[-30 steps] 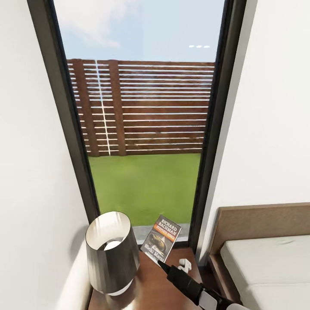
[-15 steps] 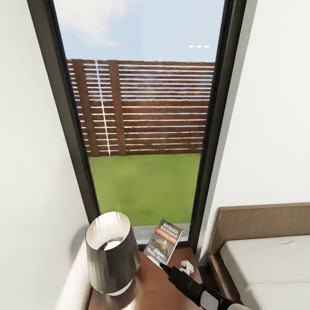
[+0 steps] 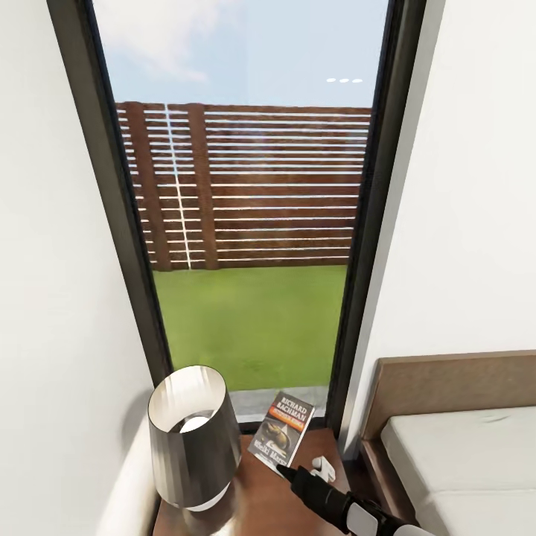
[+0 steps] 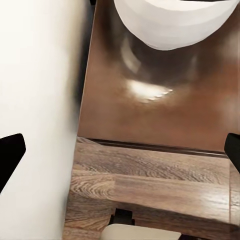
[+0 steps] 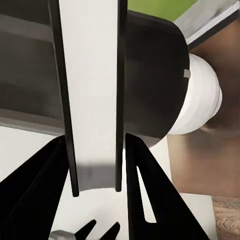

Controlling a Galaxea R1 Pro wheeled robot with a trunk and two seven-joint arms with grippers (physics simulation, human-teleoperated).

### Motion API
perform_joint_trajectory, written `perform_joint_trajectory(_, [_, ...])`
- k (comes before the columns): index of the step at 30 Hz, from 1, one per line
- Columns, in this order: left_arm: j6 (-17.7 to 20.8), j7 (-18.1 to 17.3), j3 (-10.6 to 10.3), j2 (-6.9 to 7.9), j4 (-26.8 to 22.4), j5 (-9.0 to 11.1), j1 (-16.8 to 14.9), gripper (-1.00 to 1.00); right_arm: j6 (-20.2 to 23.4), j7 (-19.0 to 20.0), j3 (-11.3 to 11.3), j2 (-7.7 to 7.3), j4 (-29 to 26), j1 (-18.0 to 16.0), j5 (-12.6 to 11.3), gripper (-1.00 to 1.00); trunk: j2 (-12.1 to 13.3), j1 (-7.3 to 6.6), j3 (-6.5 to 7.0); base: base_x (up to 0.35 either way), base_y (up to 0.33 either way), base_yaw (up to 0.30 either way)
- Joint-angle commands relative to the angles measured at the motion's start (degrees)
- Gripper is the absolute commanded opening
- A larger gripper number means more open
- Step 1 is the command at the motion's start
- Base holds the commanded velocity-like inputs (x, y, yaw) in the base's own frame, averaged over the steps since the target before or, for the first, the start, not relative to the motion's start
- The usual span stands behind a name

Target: In the bedroom, move the book from the bed onto either nightstand, and place the two sandals side by side next to the bed.

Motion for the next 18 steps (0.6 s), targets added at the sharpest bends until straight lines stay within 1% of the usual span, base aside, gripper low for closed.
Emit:
perform_joint_trajectory(1, [-0.11, 0.34, -0.53, 0.02, -0.04, 0.28, -0.01, 1.00, 0.64, 0.13, -0.52, 0.03, -0.09, -0.03, 0.09, -1.00, -0.07, 0.03, -0.06, 0.000, 0.000, 0.000])
perform_joint_trajectory(6, [-0.08, 0.33, -0.62, 0.01, -0.04, 0.27, -0.01, 1.00, 0.74, 0.01, -0.52, 0.05, -0.08, -0.03, 0.13, -1.00, -0.07, 0.03, -0.06, 0.000, 0.000, 0.000])
perform_joint_trajectory(18, [0.02, 0.33, -0.66, 0.00, 0.02, 0.27, -0.01, 1.00, 0.73, -0.05, -0.52, 0.00, -0.16, -0.03, 0.14, -1.00, -4.88, 2.66, -2.21, 0.000, 0.000, 0.000])
